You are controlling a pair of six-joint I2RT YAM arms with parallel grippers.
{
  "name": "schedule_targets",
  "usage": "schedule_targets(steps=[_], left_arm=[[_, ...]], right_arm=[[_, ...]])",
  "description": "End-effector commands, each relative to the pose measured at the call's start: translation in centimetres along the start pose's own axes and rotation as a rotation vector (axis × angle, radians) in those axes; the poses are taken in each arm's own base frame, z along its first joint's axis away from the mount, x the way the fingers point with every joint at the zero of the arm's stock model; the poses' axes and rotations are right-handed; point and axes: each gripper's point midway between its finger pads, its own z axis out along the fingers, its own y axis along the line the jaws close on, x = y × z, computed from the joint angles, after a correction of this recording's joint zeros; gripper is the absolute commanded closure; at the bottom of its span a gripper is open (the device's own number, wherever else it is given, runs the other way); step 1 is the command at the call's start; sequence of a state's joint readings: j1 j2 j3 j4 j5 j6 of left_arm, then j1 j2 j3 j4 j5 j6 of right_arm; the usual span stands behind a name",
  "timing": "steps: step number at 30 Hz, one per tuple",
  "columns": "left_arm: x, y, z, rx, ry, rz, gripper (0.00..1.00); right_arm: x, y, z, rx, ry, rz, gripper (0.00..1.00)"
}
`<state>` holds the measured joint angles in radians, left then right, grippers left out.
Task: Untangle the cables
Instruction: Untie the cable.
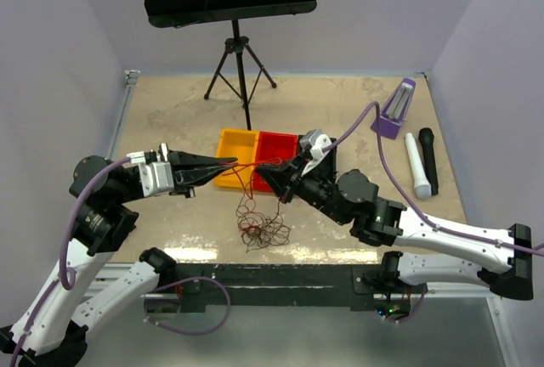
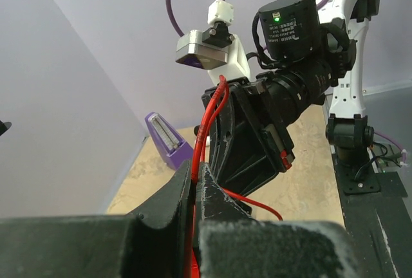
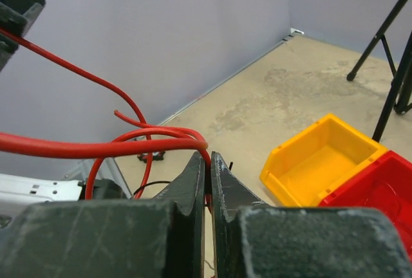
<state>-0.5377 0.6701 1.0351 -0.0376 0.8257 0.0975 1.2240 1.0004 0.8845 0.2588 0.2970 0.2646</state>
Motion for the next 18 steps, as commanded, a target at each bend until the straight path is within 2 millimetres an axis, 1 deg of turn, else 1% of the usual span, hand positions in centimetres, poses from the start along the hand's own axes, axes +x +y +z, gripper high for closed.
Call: schedule_targets(steps=[1,3,4,6,7,8,10,11,12,13,15,17,18], left_arm=[[-0.3,0.2,-0.1,-0.013,-0.01,0.017,0.98],[-0.1,0.2,-0.1,-0.011,-0.005,0.013,0.96],[0.1,0.2,-0.1,-0.013,0.0,0.011,0.91],[0.6,0.0,-0.1,-0.009,0.012,0.001,0.89],[1.1,0.0,-0.1,-0.006,0.02,-0.004,0.85],[1.2,-0.2,-0.2,-0.002,0.023,-0.002,0.78],[2.2,-0.4,-0.2,0.01,0.042,-0.001,0.36],[2.8,-0.5,-0.3,0.015,0.061,0.002,0.08],[3.6,-0.6,-0.4,0.02,0.078,-0.004,0.0],[4.4,-0.6,-0.5,0.017,0.098,-0.004,0.0],[6.7,-1.1,-0.7,0.026,0.146,-0.031,0.0],[8.4,-1.8,-0.9,0.045,0.168,-0.06,0.0],[9.0,-2.2,-1.0,0.059,0.17,-0.07,0.0]], right_arm=[[-3.4,-0.1,0.3,0.042,-0.084,0.01,1.0],[-4.2,-0.4,0.3,0.064,-0.097,-0.002,1.0],[-4.7,-0.5,0.4,0.071,-0.105,-0.008,1.0],[-5.8,-0.6,0.2,0.087,-0.127,-0.018,1.0],[-6.5,-0.8,0.1,0.099,-0.142,-0.024,1.0],[-7.3,-0.9,0.0,0.112,-0.158,-0.032,1.0],[-9.1,-1.0,0.0,0.132,-0.185,-0.05,1.0],[-9.7,-0.8,0.1,0.134,-0.188,-0.066,1.0],[-10.7,-0.7,0.1,0.134,-0.2,-0.07,1.0],[-11.5,-0.4,0.1,0.125,-0.208,-0.073,1.0],[-13.0,0.3,0.0,0.105,-0.234,-0.068,1.0],[-14.0,0.9,-0.1,0.081,-0.249,-0.057,1.0],[-14.5,1.2,-0.2,0.069,-0.259,-0.049,1.0]])
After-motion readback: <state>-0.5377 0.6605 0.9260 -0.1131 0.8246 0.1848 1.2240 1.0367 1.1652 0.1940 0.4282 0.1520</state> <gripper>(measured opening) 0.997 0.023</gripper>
